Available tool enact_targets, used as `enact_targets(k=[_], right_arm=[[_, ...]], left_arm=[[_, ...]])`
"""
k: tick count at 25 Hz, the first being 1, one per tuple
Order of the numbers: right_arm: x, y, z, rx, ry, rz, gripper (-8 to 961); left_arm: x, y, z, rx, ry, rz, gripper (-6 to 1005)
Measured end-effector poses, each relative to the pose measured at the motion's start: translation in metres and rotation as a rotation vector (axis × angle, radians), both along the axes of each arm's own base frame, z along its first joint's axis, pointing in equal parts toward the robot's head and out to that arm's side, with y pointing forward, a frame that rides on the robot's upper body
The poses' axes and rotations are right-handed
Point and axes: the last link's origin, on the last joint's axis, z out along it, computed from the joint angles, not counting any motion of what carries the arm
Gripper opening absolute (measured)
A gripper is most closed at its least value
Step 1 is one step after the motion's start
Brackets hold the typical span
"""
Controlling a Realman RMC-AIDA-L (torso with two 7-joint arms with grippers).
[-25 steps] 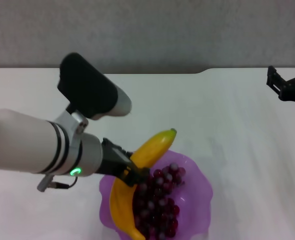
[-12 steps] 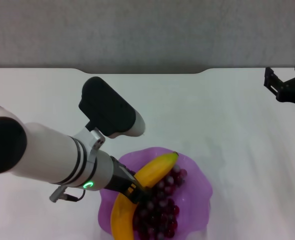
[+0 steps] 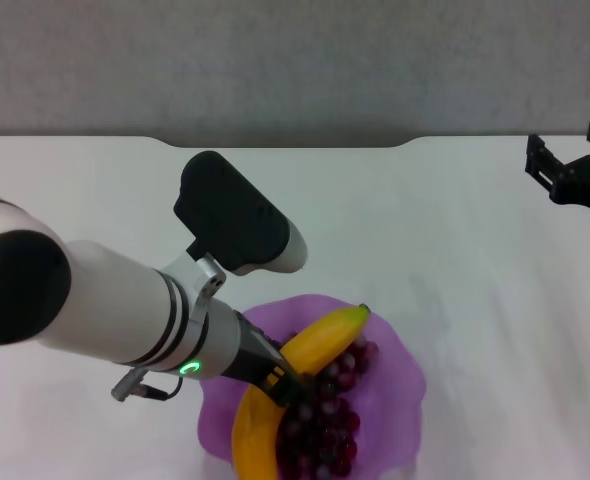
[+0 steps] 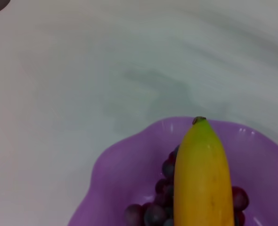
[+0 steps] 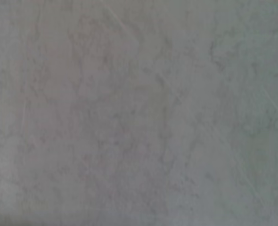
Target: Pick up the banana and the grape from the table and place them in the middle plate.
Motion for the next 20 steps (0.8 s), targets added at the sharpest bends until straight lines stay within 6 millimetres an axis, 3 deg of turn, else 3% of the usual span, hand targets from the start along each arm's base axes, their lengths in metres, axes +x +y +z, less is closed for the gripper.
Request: enact_targets(k=[8, 14, 20], right_arm=[[-0.001, -0.001, -0.002, -0.007, 0.0, 0.004, 725], [-0.002, -0.001, -0.003, -0.009, 0.0, 0.005, 724], [-0.002, -0.001, -0.003, -0.01, 0.002, 0.005, 724]], left_arm=[[0.011, 0.004, 0.008, 0.068, 0.024, -0.035, 491], [0.022, 0.006, 0.015, 0.113, 0.032, -0.083, 724], [0.032, 0.01, 0.028, 0.19, 0.037, -0.127, 830]])
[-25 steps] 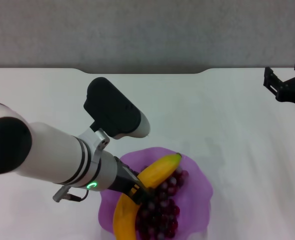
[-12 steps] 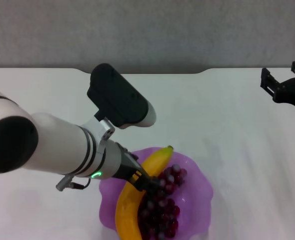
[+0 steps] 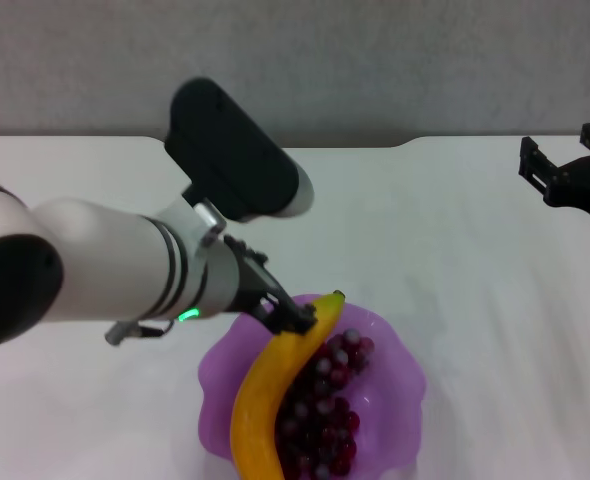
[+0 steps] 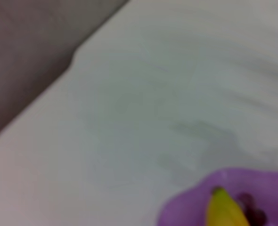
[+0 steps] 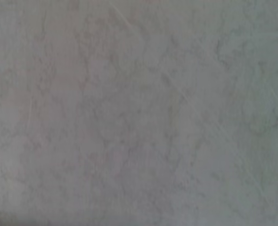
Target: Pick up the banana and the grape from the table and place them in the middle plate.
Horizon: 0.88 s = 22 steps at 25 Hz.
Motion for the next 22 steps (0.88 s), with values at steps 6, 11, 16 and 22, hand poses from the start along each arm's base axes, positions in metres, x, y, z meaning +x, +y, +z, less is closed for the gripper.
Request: enact_targets(k=[6, 11, 16, 22], right_arm=[[0.0, 0.0, 0.0, -0.001, 0.001, 0.0, 724], [-0.002, 0.0, -0.001, -0.004, 0.001, 0.005, 724], [-0.004, 0.0, -0.001, -0.003, 0.003, 0.01, 724], [-0.005, 0.0, -0.001, -0.004, 0.005, 0.012, 724]], left_arm=[[0.01, 0.008, 0.023, 0.117, -0.023, -0.054, 827], [0.006, 0.023, 0.047, 0.208, -0.067, -0.052, 825], [-0.012, 0.04, 0.074, 0.326, -0.1, -0.054, 822], [-0.035, 0.053, 0.103, 0.497, -0.16, -0.102, 819]])
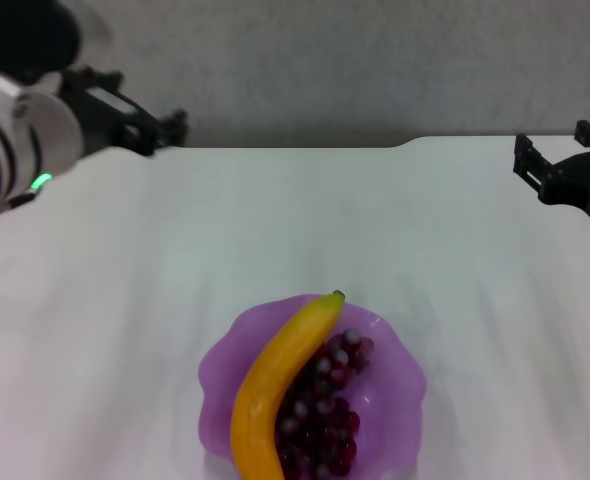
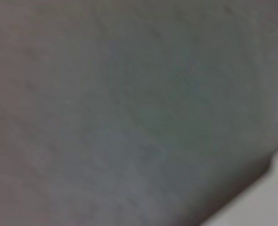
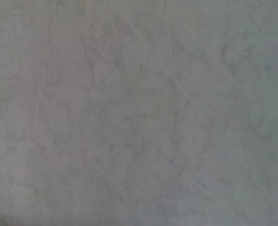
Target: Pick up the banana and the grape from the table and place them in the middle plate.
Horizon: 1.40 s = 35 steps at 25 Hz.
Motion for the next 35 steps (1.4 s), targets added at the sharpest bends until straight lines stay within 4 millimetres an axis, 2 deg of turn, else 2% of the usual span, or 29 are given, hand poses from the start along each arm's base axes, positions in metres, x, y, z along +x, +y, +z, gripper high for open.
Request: enact_targets(k=[4, 11, 12, 13, 20, 28, 35], right_arm=[[0.0, 0.0, 0.0, 0.0, 0.0, 0.0, 724], [0.0, 0.0, 0.001, 0.007, 0.009, -0.002, 723], [0.0, 0.001, 0.001, 0.008, 0.009, -0.001, 723], [0.0, 0.001, 0.001, 0.008, 0.009, -0.001, 723], [0.0, 0.004, 0.0, 0.015, 0.041, -0.008, 723], [0.004, 0.006, -0.005, 0.018, 0.064, -0.02, 723], [0.01, 0.007, -0.004, 0.031, 0.078, -0.034, 723]], left_arm=[[-0.012, 0.001, 0.011, 0.104, -0.039, -0.05, 818], [-0.05, -0.001, 0.019, 0.281, -0.142, -0.096, 819], [-0.05, -0.001, 0.019, 0.281, -0.142, -0.096, 819], [-0.061, -0.003, 0.02, 0.329, -0.178, -0.105, 819], [-0.104, -0.007, 0.021, 0.433, -0.329, -0.055, 818], [-0.143, -0.011, 0.014, 0.455, -0.342, 0.04, 818], [-0.159, -0.009, 0.002, 0.422, -0.344, 0.094, 819]])
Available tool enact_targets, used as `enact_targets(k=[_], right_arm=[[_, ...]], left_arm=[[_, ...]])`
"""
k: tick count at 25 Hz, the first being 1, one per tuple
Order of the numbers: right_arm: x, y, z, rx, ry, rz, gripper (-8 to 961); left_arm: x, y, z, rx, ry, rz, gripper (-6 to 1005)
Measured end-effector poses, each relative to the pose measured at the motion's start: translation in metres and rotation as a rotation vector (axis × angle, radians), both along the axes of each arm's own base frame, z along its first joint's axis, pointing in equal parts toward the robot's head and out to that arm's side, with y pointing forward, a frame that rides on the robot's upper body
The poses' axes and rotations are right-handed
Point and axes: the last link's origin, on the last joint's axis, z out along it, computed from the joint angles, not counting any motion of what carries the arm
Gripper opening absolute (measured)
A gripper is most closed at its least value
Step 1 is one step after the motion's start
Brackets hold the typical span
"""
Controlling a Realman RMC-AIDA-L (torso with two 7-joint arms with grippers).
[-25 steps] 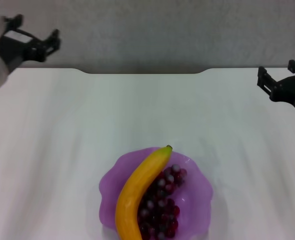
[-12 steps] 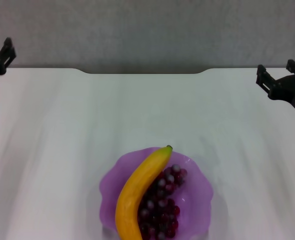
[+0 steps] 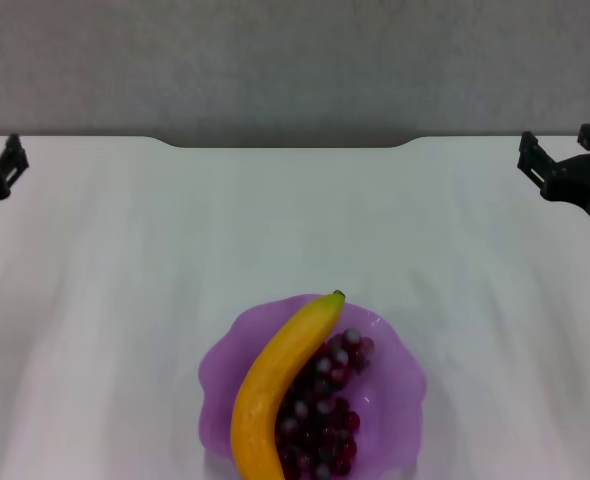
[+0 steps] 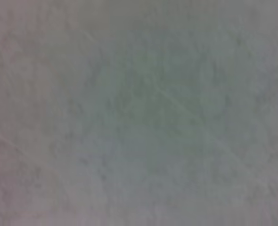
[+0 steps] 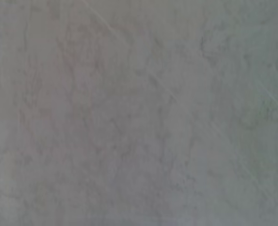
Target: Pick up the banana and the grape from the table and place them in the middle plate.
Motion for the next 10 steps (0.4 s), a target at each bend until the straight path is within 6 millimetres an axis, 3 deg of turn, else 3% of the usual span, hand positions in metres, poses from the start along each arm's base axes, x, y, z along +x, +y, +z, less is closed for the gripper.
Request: enact_targets(k=[10], right_arm=[[0.003, 0.002, -0.002, -0.005, 0.004, -0.011, 723]], left_arm=[[0.003, 0.002, -0.014, -0.043, 0.014, -0.009, 819]])
